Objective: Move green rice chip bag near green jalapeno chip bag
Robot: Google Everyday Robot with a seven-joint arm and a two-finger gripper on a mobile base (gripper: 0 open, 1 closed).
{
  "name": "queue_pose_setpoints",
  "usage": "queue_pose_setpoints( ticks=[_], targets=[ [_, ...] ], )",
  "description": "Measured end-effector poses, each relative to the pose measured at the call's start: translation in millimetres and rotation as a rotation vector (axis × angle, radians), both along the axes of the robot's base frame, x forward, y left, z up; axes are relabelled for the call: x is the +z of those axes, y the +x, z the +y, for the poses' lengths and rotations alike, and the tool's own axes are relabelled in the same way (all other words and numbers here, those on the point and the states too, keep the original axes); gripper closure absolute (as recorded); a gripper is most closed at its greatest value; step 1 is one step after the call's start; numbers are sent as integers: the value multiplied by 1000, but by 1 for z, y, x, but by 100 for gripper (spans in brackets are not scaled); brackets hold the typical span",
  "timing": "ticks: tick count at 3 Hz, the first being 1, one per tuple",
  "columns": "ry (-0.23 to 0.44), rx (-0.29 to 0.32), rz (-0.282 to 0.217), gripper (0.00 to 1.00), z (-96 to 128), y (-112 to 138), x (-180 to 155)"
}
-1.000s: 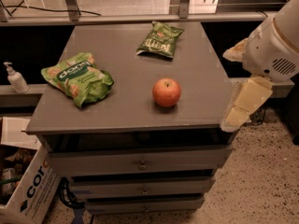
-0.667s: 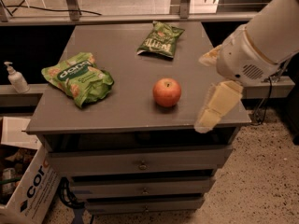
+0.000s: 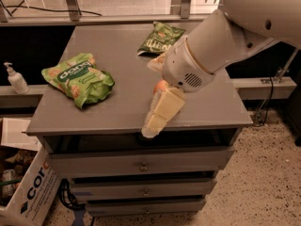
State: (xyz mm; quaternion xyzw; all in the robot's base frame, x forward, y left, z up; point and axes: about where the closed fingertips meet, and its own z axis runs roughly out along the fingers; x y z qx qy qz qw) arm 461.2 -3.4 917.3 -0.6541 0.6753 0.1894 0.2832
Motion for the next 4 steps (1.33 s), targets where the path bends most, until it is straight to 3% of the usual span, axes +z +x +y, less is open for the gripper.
queue_pose_setpoints(
  ticks=[1, 2, 4],
  targets=[
    [0, 0, 0, 0, 0, 0, 0],
    [43, 23, -36, 0, 8, 13, 1],
    [142, 67, -127, 0, 47, 78, 3]
  ],
)
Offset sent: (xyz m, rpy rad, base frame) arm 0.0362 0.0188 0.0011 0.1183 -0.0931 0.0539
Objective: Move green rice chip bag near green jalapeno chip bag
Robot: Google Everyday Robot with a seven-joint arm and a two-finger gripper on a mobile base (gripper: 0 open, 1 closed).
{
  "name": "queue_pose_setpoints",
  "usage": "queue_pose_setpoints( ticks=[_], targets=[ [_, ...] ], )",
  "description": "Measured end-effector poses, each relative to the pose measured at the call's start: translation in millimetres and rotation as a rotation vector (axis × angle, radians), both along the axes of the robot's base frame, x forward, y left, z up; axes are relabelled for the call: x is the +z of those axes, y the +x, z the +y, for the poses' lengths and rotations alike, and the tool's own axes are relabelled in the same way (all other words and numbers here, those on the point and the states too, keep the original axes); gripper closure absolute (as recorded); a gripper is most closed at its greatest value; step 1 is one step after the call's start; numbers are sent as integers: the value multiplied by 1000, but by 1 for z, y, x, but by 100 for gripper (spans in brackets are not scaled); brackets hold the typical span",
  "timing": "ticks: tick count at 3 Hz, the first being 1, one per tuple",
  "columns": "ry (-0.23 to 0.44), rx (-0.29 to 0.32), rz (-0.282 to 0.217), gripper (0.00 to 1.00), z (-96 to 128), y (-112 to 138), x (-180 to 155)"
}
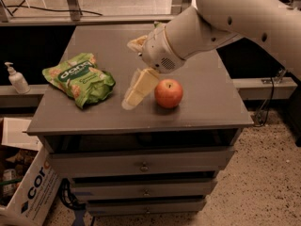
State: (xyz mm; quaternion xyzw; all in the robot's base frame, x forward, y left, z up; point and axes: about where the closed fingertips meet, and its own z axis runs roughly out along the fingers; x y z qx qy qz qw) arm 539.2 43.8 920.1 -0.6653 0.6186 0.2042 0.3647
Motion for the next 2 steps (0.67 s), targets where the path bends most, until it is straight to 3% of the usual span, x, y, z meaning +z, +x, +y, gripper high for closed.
queue_pose_setpoints(
  ticks=[1, 2],
  targets=[
    [-1, 4, -31, 0, 28, 16, -11],
    [-21, -31, -58, 0, 48, 19, -30]
  ],
)
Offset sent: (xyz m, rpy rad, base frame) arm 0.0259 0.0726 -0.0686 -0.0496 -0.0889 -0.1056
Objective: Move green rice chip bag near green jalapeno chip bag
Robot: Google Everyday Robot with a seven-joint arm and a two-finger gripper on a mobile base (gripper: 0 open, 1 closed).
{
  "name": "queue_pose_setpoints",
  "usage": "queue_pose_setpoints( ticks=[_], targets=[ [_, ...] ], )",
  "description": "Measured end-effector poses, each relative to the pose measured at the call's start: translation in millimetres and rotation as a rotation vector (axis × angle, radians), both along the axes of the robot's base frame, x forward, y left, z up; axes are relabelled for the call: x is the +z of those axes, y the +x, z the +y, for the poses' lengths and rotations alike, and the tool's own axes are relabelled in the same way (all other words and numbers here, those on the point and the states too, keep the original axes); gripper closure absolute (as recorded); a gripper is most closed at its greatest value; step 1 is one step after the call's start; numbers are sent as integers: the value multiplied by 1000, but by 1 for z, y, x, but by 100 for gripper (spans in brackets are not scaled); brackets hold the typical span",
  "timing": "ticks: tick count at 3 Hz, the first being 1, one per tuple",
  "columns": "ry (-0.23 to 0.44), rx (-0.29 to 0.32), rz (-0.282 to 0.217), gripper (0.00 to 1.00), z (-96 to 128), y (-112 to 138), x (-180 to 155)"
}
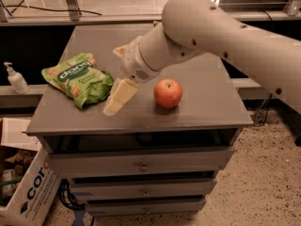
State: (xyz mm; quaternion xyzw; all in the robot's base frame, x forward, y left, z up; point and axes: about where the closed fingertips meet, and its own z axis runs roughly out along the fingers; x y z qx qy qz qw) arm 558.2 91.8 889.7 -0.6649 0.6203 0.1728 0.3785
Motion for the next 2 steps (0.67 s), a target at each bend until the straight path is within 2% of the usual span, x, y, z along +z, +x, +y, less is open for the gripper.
queue_pose_setpoints(
  ticks=[1, 2],
  targets=[
    [-3, -62, -11, 0, 10, 6, -25],
    [24, -102, -15, 0, 20, 11, -37]
  ],
)
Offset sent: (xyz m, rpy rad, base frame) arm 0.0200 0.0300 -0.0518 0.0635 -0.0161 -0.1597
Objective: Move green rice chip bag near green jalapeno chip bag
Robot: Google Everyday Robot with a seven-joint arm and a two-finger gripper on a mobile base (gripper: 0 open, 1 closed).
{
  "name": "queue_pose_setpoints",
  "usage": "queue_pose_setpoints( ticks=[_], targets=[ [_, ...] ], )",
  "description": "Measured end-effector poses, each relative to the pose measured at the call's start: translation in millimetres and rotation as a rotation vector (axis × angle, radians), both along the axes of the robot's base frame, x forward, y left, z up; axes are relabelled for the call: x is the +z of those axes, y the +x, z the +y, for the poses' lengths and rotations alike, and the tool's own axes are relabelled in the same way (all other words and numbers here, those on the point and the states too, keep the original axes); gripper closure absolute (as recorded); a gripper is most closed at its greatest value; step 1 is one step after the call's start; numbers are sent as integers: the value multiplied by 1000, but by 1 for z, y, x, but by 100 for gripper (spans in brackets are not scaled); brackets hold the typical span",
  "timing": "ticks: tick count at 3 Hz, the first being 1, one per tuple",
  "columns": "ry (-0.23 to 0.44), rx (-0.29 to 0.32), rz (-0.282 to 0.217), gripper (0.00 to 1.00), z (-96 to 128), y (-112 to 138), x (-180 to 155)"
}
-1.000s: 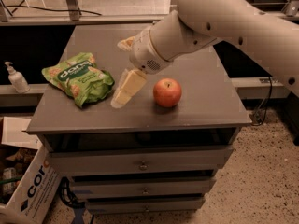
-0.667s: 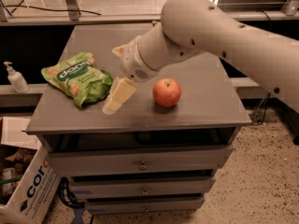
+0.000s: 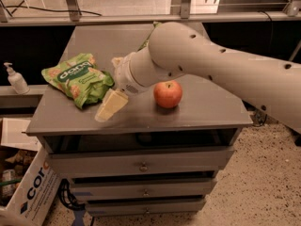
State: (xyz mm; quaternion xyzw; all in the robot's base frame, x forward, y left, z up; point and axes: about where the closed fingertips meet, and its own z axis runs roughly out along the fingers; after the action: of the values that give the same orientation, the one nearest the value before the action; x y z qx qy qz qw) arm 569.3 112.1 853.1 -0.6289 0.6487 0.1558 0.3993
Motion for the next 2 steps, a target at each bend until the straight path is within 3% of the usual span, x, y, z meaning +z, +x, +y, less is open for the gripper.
queue_pose_setpoints(
  ticks=[1, 2],
  targets=[
    [26, -40, 6, 0, 14, 7, -3],
    [63, -81, 61, 0, 19, 13, -7]
  ],
)
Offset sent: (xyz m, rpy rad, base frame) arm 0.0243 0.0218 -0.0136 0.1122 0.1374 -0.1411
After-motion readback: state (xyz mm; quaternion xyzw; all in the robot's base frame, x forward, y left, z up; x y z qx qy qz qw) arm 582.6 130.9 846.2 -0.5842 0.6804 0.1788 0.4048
